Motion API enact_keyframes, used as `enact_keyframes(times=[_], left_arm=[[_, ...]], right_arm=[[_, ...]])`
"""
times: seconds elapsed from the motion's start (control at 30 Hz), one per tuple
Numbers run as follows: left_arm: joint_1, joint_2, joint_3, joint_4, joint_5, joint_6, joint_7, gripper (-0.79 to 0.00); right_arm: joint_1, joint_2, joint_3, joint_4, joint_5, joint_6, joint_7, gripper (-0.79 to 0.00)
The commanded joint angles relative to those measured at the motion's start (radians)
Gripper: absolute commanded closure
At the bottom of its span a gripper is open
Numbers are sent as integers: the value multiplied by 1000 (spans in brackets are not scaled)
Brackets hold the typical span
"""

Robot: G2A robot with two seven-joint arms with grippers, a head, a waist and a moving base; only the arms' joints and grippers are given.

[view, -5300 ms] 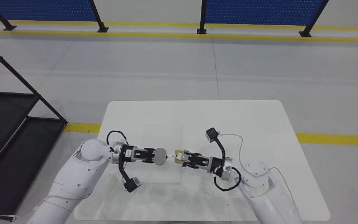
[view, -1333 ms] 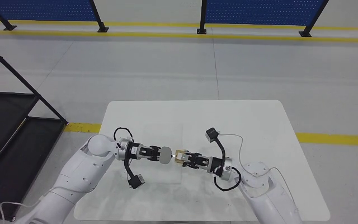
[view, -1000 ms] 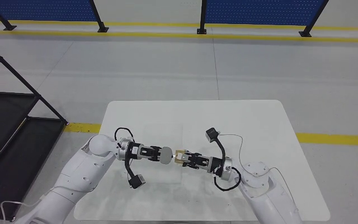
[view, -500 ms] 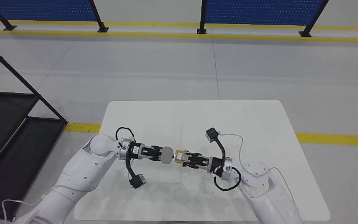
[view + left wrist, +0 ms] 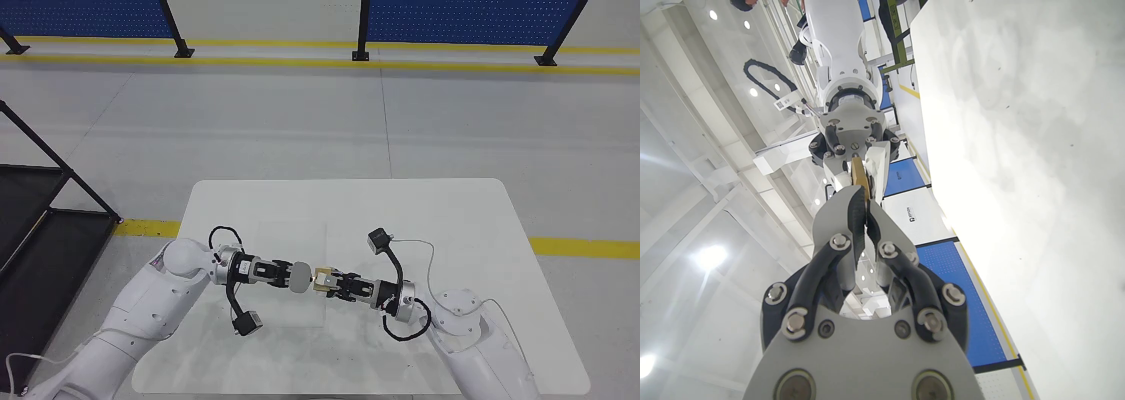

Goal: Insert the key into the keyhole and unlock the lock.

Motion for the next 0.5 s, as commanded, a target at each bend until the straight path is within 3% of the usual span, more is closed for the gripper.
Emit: enact_keyframes(times=[0.0, 0.03, 0.07, 0.47], left_arm=[[-1, 0, 0, 3, -3, -1, -1, -148], [-1, 0, 0, 5, -6, -1, -1, -385], [-1, 1, -1, 7, -7, -2, -2, -785], [22, 15, -50, 13, -59, -35, 15, -785]], right_arm=[[0, 0, 0, 0, 0, 0, 0, 0], [0, 0, 0, 0, 0, 0, 0, 0], [0, 0, 0, 0, 0, 0, 0, 0], [0, 0, 0, 0, 0, 0, 0, 0]])
